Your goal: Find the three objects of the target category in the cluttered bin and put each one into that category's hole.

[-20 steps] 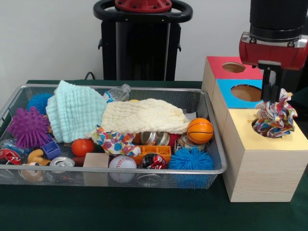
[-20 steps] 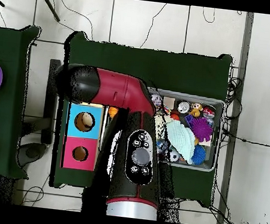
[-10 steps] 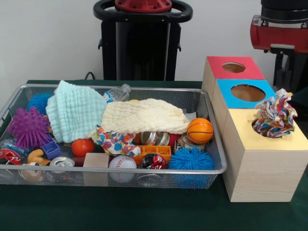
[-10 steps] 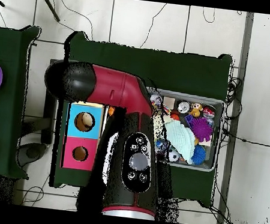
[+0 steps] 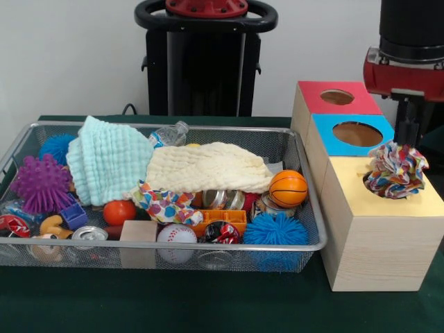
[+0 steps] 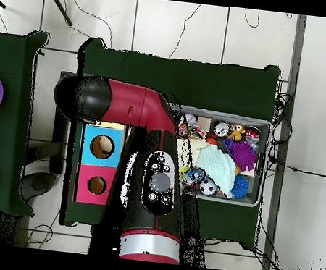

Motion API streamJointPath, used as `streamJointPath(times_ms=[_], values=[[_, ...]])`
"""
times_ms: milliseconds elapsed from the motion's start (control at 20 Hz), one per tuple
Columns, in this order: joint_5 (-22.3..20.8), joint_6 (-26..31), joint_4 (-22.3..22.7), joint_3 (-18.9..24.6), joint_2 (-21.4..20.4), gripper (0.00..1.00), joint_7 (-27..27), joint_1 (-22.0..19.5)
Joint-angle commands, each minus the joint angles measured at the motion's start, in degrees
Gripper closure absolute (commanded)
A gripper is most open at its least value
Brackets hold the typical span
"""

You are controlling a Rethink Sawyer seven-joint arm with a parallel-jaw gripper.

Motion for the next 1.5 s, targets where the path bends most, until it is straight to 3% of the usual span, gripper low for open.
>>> streamJointPath(times_ms=[50,350,600,1150,1500], values=[[-1.6,-2.0,1.3,3.2,3.7,1.00,3.5,0.3],[-0.5,2.1,-1.2,3.2,3.7,1.00,4.0,0.3],[0.3,3.5,-0.5,3.4,2.7,1.00,4.4,0.2],[-4.0,-1.0,-7.6,0.2,10.7,1.00,4.2,1.0],[-4.6,-2.8,-8.8,-0.7,12.4,1.00,4.0,1.5]])
